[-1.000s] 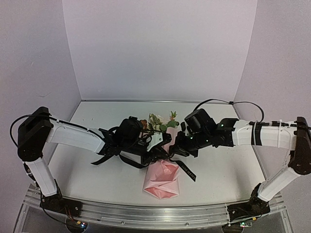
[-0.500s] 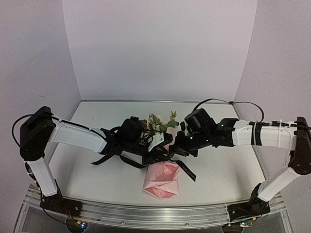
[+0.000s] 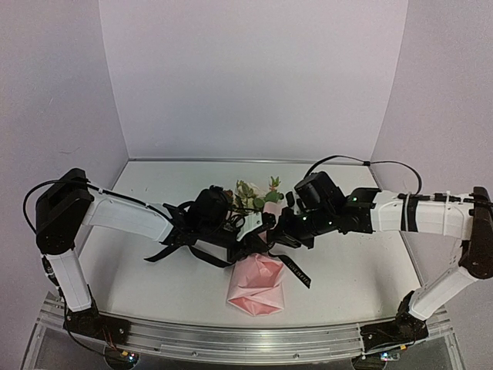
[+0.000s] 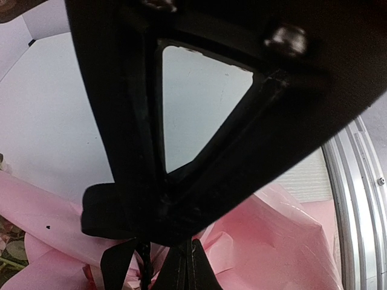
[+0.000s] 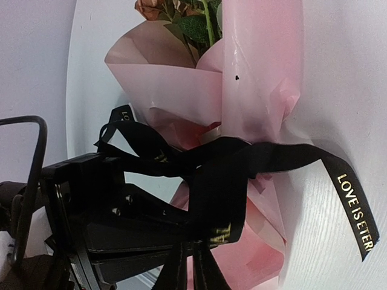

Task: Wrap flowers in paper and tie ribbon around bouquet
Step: Pass from the right arm to the left, then pass from the left arm to the right

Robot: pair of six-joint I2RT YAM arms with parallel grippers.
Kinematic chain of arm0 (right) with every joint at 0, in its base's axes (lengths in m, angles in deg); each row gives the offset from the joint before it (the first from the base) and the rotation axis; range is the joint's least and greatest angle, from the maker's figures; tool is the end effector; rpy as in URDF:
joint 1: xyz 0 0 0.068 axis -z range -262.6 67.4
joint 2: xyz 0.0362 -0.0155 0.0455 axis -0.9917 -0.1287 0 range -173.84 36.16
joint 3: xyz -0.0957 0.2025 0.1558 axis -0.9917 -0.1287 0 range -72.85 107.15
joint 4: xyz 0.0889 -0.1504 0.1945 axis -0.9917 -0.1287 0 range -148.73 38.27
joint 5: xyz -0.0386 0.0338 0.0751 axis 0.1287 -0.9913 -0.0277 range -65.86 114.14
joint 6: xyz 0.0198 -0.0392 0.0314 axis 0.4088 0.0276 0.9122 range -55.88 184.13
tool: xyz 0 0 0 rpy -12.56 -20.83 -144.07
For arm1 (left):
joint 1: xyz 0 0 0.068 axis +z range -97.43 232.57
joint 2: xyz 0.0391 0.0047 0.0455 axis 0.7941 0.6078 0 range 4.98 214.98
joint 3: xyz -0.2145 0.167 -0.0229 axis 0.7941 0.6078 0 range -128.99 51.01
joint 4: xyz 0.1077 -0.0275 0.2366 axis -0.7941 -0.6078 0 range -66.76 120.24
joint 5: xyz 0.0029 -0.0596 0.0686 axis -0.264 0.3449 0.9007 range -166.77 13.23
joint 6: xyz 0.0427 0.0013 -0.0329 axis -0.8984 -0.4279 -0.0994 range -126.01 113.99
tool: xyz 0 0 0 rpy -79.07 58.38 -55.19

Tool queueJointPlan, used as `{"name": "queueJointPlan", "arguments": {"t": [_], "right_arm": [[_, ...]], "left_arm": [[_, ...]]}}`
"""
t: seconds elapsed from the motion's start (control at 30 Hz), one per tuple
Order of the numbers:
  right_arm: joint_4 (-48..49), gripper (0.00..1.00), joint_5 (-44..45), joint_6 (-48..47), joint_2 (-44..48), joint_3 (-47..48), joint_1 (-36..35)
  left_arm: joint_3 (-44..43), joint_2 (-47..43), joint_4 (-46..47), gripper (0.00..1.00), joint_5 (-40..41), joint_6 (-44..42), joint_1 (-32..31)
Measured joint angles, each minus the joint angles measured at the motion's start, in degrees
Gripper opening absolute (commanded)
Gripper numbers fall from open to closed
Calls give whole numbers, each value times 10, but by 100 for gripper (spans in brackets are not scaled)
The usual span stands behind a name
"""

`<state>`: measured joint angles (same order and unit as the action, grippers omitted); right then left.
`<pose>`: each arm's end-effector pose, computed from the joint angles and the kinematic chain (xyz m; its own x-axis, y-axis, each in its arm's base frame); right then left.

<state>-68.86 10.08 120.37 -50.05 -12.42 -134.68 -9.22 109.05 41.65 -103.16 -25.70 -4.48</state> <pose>0.1953 0.2647 0.2505 -0.9597 0.0805 -0.2693 -0.1379 0.6999 0.7008 0.1998 -0.3375 0.1863 0.0474 0.4819 -0.8750 0.9981 0.0106 0.0599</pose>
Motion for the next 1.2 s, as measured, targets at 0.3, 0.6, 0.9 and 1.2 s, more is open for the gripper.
{"name": "queueJointPlan", "arguments": {"t": [0.3, 0.6, 0.9, 1.2], "right_arm": [[57, 46, 28, -184, 106, -124, 0], [215, 62, 41, -469, 94, -210, -4], [270, 72, 39, -664, 78, -212, -17], [281, 67, 38, -729, 63, -212, -16]], "left_arm": [[13, -9, 5, 0, -11, -2, 0], [29, -34, 4, 0, -21, -34, 0], [29, -50, -19, 0, -19, -75, 0], [31, -51, -26, 0, -20, -99, 0]]}}
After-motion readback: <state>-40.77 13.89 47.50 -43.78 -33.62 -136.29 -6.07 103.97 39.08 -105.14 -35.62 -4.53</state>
